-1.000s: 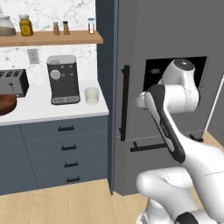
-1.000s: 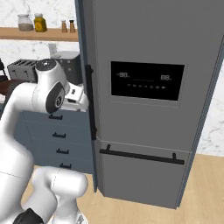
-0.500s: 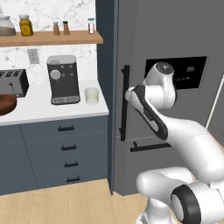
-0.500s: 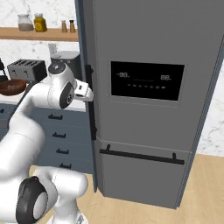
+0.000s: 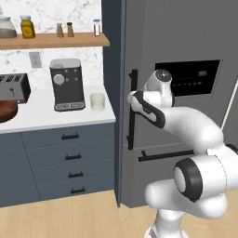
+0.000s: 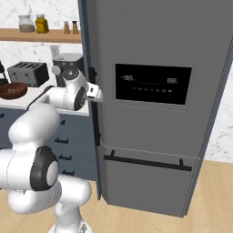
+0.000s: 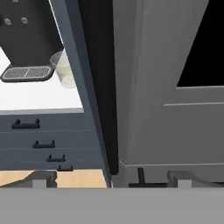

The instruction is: Grab a lemon wedge from the fridge and one ice cube from the ice bowl, and put them in the glass of lemonade.

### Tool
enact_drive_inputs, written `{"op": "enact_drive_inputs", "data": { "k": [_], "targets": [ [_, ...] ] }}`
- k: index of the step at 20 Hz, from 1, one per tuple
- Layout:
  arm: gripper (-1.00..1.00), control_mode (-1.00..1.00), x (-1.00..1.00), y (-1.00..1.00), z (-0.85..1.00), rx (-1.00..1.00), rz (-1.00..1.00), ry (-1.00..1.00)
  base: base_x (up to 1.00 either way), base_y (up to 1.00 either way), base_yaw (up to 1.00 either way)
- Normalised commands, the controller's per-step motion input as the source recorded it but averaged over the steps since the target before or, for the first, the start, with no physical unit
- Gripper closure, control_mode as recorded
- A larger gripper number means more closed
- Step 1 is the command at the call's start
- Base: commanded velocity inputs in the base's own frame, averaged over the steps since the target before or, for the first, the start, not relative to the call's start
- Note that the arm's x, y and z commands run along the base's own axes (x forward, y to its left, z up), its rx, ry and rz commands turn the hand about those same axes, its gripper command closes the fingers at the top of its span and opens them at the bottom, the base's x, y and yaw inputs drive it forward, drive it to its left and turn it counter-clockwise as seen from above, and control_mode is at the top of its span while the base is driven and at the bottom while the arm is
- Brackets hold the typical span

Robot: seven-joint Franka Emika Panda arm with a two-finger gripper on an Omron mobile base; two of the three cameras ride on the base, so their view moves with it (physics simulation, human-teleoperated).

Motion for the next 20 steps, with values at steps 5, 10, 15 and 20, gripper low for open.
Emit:
{"op": "enact_drive_inputs", "data": {
  "k": [5,10,15,20],
  "targets": [
    [-1.00,-1.00,0.55,0.00,-0.62,0.00,0.00,-0.16,0.00,0.00,0.00],
    [-1.00,-1.00,0.78,0.00,-0.07,0.00,0.00,-0.01,0.00,0.00,0.00],
    [-1.00,-1.00,0.64,0.00,-0.01,0.00,0.00,0.00,0.00,0.00,0.00],
    [-1.00,-1.00,0.63,0.00,-0.04,0.00,0.00,0.00,0.00,0.00,0.00]
  ]
}}
